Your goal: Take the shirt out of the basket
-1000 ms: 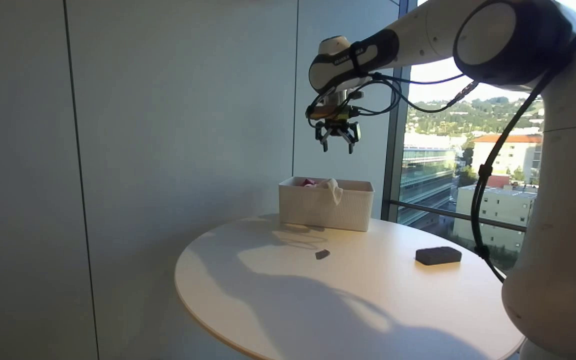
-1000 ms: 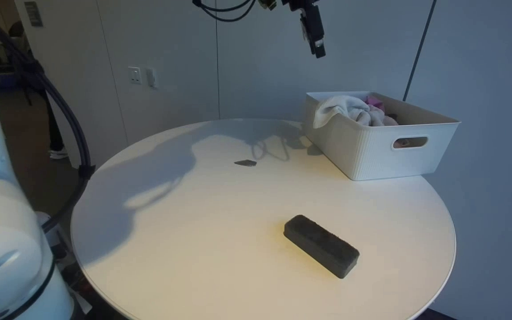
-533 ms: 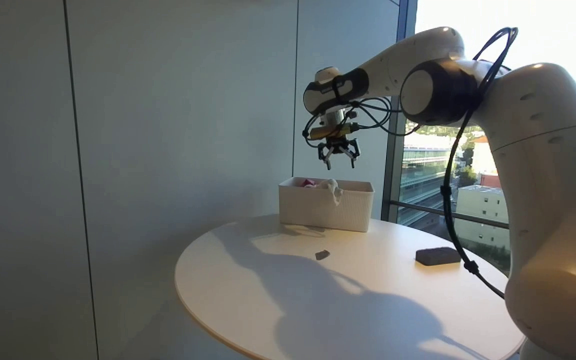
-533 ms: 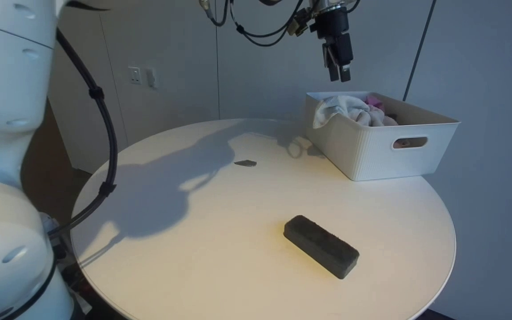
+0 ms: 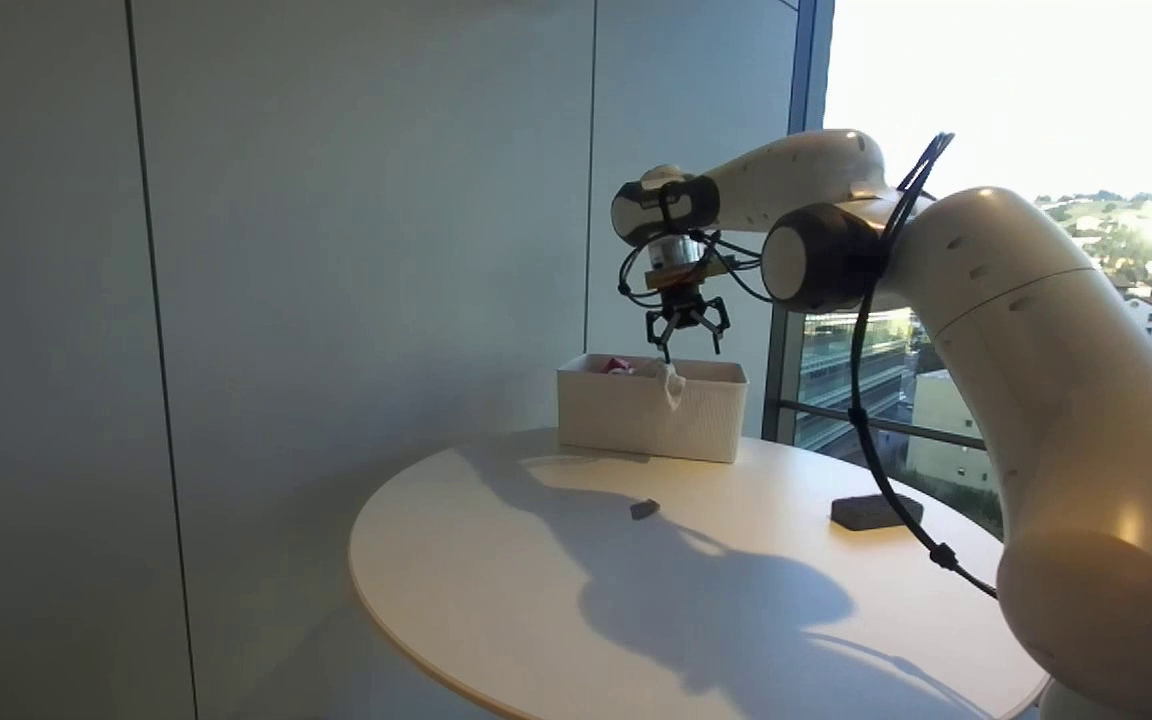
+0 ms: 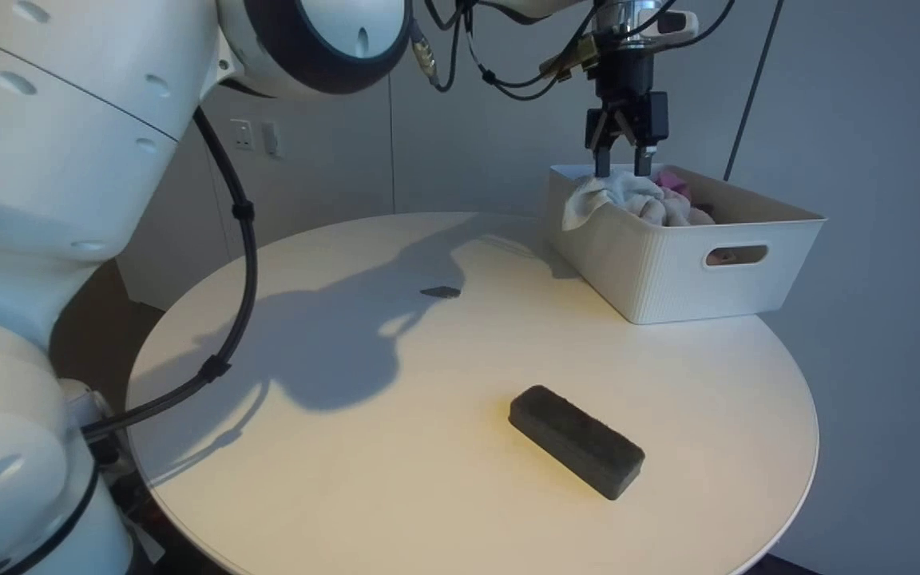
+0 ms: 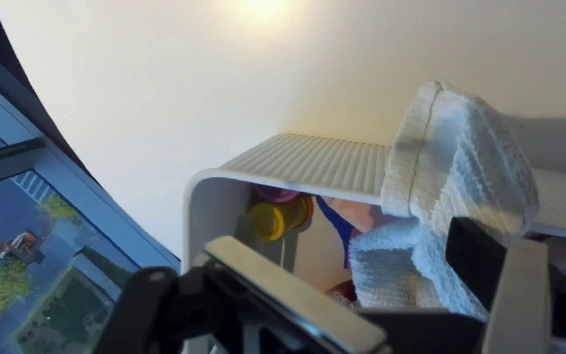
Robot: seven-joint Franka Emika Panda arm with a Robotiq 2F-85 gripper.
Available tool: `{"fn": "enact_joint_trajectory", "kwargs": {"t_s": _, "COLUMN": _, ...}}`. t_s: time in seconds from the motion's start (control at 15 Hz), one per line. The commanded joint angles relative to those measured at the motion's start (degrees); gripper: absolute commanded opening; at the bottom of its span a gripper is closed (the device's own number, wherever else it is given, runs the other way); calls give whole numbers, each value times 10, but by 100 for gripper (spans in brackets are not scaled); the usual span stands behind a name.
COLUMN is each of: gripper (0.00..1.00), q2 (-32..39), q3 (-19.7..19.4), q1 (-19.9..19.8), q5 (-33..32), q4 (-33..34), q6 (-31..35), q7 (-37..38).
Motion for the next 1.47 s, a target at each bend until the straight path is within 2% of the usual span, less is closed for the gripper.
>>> {"fn": "enact_joint_trajectory", "kwargs": {"t_s": 0.0, "gripper": 100, "q2": 51, "q3": 12, "q1": -5, "q5": 60, "q4": 97, "q6": -38, "q7": -81}}
{"fn": "enact_joint_trajectory", "kwargs": {"t_s": 0.27, "gripper": 100, "q2": 80, "q3": 26, "q1": -3, "q5": 105, "q4": 140, "q6": -76, "q7": -120}}
{"fn": "enact_joint_trajectory", "kwargs": {"t_s": 0.67, "gripper": 100, "q2": 117, "q3": 15, "q1": 2, "q5": 73, "q4": 170, "q6": -81, "q7": -102}}
{"fn": "enact_joint_trajectory", "kwargs": {"t_s": 0.73, "gripper": 75, "q2": 120, "q3": 15, "q1": 2, "q5": 73, "q4": 172, "q6": -83, "q7": -104}}
{"fn": "enact_joint_trajectory", "kwargs": {"t_s": 0.8, "gripper": 74, "q2": 121, "q3": 15, "q1": 2, "q5": 73, "q4": 174, "q6": -84, "q7": -111}}
{"fn": "enact_joint_trajectory", "kwargs": {"t_s": 1.07, "gripper": 42, "q2": 122, "q3": 16, "q1": 4, "q5": 73, "q4": 179, "q6": -86, "q7": -114}}
{"fn": "enact_joint_trajectory", "kwargs": {"t_s": 1.4, "gripper": 8, "q2": 121, "q3": 16, "q1": 3, "q5": 74, "q4": 181, "q6": -86, "q7": -120}}
